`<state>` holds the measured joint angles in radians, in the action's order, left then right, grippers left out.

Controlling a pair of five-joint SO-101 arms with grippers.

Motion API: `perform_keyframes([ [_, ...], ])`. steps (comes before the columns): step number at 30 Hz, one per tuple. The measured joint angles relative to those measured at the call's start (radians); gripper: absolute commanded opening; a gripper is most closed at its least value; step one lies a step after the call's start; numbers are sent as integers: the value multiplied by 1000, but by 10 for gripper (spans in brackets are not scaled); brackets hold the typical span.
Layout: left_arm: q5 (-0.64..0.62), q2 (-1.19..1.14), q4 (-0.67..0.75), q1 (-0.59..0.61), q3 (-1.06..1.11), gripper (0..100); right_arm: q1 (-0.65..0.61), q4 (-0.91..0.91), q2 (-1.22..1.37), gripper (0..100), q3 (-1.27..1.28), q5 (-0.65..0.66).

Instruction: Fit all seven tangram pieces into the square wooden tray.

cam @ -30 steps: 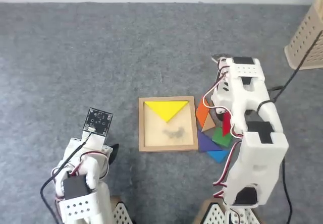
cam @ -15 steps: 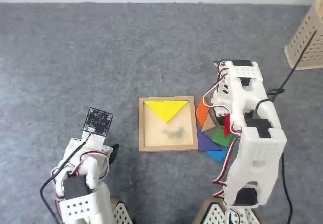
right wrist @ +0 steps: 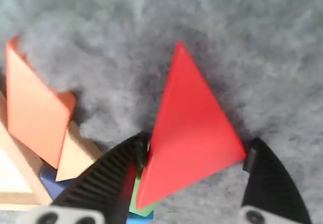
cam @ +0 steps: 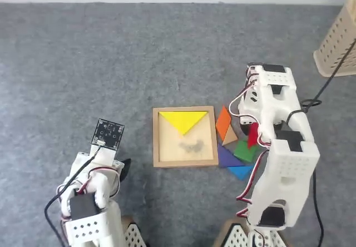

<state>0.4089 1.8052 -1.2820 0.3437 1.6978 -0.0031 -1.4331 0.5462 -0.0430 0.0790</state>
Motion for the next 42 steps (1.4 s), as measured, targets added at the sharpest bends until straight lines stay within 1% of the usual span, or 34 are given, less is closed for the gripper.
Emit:
perform_keyframes([
  [11, 0, 0, 0, 0, 0, 299, 2, -54, 0, 310, 0, 0],
  [19, 0, 0, 0, 0, 0, 299, 3, -66, 3, 308, 15, -160],
  [24, 0, 0, 0, 0, 0, 299, 3, -66, 12, 308, 12, -176],
  [29, 0, 0, 0, 0, 0, 299, 3, -74, 21, 308, -14, -176],
  [34, 0, 0, 0, 0, 0, 299, 3, -74, 28, 307, -17, -74],
  [38, 0, 0, 0, 0, 0, 299, 3, -72, 28, 307, -17, -63],
  [40, 0, 0, 0, 0, 0, 299, 3, -72, 28, 285, -17, -61],
  [42, 0, 0, 0, 0, 0, 299, 5, -72, 28, 235, -17, -60],
])
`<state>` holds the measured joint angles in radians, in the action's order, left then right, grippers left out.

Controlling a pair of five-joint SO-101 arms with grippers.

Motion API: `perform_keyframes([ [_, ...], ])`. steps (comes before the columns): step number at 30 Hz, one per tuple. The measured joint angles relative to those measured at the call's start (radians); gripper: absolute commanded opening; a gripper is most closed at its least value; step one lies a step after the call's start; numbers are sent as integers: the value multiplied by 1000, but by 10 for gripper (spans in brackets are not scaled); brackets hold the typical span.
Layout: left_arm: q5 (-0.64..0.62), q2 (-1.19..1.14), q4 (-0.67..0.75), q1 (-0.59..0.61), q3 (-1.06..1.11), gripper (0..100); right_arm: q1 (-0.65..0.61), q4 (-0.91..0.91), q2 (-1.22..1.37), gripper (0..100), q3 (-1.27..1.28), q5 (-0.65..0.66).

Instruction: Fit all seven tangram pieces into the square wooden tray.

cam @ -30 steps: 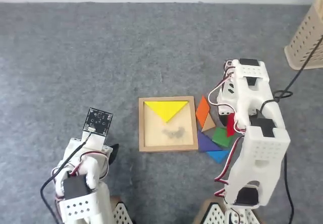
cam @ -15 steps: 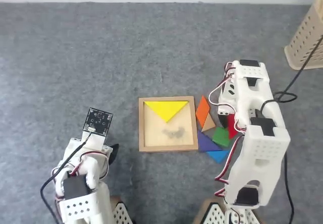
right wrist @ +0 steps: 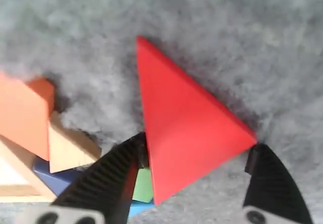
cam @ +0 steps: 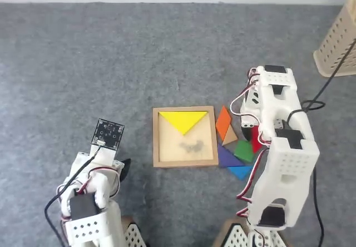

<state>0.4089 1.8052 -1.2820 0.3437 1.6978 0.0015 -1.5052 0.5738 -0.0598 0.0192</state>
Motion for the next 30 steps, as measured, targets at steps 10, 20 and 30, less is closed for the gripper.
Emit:
perform_keyframes([
  [10, 0, 0, 0, 0, 0, 299, 14, 3, -3, 169, -9, 2],
  [20, 0, 0, 0, 0, 0, 299, 23, 0, -6, 170, -23, 206],
  [30, 0, 0, 0, 0, 0, 299, -12, -5, -89, 258, -25, 450],
])
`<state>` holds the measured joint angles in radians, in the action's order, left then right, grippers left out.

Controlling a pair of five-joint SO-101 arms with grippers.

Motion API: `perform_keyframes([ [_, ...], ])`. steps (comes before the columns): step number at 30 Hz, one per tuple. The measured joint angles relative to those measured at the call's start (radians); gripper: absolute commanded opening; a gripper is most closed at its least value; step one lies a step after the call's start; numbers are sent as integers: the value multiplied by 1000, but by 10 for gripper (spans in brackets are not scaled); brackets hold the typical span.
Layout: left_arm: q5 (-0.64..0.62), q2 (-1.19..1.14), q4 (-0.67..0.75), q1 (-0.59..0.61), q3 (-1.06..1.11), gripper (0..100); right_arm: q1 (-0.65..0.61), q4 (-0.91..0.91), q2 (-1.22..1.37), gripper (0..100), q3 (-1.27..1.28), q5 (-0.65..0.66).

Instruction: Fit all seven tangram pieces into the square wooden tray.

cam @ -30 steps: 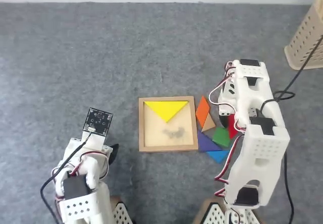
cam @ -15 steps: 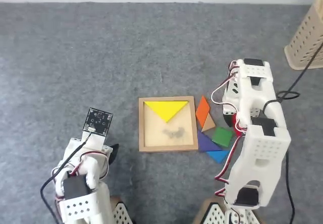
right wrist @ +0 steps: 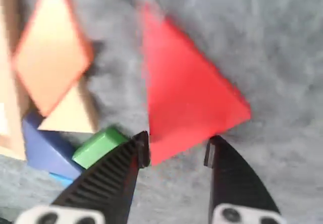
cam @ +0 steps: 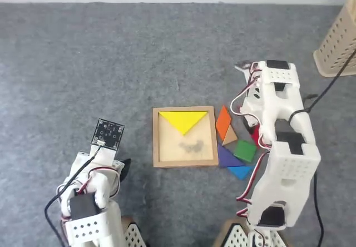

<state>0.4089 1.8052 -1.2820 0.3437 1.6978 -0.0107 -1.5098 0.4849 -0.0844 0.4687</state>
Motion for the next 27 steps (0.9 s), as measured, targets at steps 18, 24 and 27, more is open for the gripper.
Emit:
perform_keyframes([
  [18, 0, 0, 0, 0, 0, 299, -28, 163, -18, 440, 58, 167],
  [24, 0, 0, 0, 0, 0, 299, -64, 262, -28, 439, 170, 169],
  [27, 0, 0, 0, 0, 0, 299, -64, 293, -35, 438, 196, 169],
])
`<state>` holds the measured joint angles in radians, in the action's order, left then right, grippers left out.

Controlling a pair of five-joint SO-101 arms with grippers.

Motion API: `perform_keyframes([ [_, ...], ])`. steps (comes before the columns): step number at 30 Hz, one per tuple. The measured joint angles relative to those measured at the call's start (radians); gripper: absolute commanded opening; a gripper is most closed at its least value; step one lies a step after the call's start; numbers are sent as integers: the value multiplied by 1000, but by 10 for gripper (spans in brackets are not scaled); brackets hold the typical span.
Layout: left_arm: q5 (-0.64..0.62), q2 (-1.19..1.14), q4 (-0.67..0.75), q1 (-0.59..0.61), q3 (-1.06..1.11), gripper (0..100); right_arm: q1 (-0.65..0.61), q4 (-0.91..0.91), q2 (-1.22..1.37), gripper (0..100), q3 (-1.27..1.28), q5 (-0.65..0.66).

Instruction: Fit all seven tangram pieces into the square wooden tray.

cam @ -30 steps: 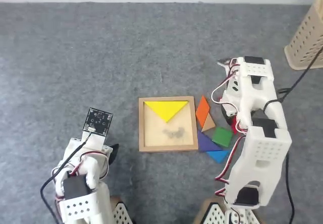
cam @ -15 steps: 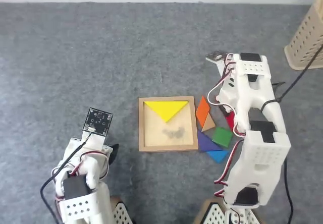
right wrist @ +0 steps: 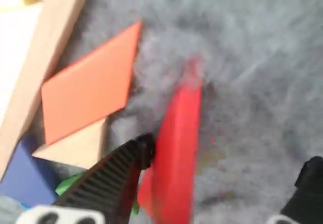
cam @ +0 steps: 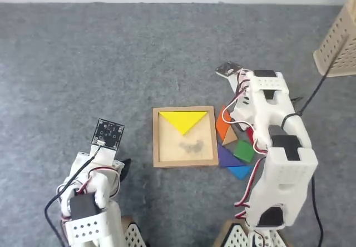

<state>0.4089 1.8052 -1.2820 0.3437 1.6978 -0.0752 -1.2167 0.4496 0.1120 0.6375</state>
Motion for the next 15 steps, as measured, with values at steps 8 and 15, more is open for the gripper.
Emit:
perform_keyframes([
  [8, 0, 0, 0, 0, 0, 299, -3, 5, -9, 209, 6, -18],
  [15, 0, 0, 0, 0, 0, 299, -6, 15, -21, 157, -11, -121],
])
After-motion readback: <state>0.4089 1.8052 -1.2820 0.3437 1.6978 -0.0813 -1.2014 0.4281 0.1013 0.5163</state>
